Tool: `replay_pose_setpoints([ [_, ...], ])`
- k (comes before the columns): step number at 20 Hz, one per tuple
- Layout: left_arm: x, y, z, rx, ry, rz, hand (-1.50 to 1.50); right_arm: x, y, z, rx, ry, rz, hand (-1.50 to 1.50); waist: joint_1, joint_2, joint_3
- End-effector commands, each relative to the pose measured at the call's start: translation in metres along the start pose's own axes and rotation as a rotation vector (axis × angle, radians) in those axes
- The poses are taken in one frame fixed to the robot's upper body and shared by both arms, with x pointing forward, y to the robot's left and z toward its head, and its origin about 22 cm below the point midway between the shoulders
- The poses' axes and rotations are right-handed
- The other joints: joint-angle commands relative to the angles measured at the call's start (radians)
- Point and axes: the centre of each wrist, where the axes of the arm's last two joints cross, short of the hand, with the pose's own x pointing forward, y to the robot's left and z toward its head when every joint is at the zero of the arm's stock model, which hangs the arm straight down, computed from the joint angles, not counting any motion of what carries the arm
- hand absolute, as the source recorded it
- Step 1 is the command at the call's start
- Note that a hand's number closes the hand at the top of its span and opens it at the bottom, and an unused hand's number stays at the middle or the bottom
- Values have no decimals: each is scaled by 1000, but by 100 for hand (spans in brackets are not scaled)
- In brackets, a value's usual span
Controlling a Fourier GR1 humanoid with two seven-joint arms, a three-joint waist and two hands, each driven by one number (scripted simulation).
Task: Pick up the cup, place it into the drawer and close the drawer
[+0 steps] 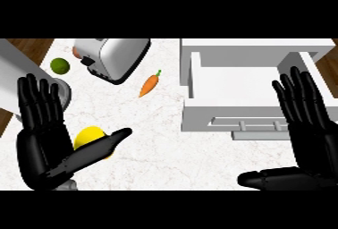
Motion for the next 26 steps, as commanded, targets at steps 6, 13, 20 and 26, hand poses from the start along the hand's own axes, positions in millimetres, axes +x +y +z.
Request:
replay_pose_setpoints([
  [6, -8, 1, 12, 34, 38, -11, -150, 15, -4, 10, 1, 5, -7, -150, -1, -1, 0],
  [13, -21, 8, -4, 88, 80, -25, -150, 6, -9, -5, -11, -7, -11, -150, 0, 0, 0],
  [20, -45, 23, 27, 144, 156, -66, -150, 24, -7, -19, -11, -28, 23, -150, 3, 0, 0],
  [26, -69, 66, 48, 173, 172, -103, -150, 5, -8, -4, 6, -18, 3, -150, 5, 0, 0],
])
